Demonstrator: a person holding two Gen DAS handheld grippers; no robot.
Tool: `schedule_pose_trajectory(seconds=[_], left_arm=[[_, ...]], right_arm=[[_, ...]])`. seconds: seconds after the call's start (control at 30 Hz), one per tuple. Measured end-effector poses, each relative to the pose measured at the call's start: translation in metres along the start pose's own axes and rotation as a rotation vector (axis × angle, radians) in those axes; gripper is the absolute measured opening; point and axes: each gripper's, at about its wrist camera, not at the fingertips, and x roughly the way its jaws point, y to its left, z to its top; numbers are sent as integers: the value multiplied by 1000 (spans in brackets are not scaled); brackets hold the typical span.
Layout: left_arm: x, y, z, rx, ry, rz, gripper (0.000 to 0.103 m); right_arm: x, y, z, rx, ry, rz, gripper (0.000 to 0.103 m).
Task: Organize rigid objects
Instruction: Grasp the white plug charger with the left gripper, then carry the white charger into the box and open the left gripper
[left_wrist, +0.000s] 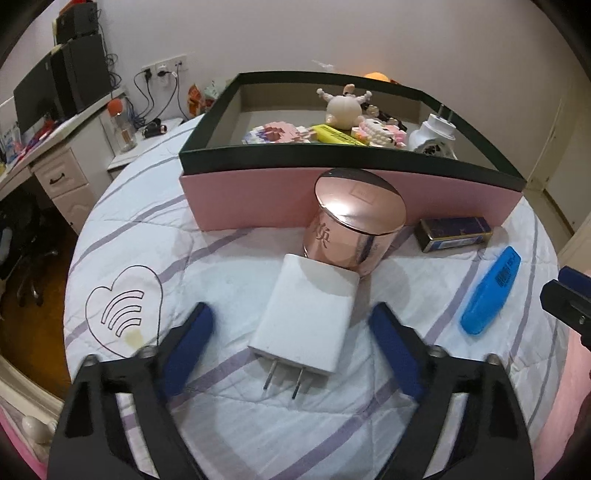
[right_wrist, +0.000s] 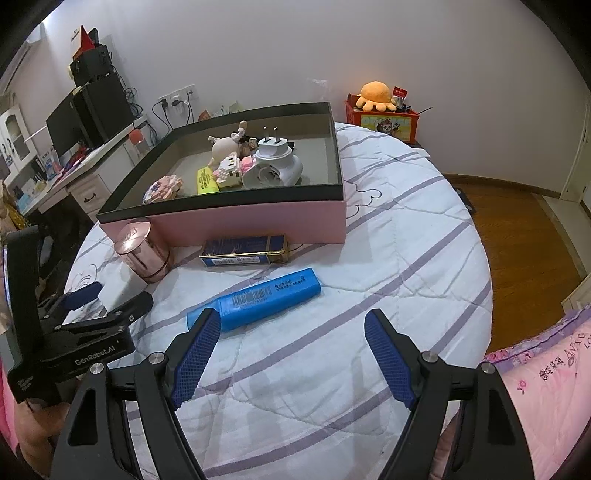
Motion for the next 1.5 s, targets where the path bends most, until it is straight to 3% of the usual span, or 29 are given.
schedule_pose_trajectory(seconds=[0.1,0.17,0.6,0.83,1.1,1.4,1.5], left_arm=[[-3,2,2,5,-5,-10,63],[-4,4,4,3,-6,-24,41],[-23,6,-5,-19,-24,-26,41],[-52,4,5,-18,-83,-4,41],[-64,5,43,-18,-139,-17,41],[-20,2,105,-4,-126,-36,41],[-1,-3,122,-3,-102,-57,41]], right_arm=[[0,2,0,-6,2,3,82],[-1,4,0,-10,2,4,82],[-12,7,3,-14,-23,9,82],[-16,11,8,-20,-36,22,82],[-5,18,29,-34,-48,40,82],[28,12,70,-30,-41,41,82],[35,11,84,-30,-45,43,87]])
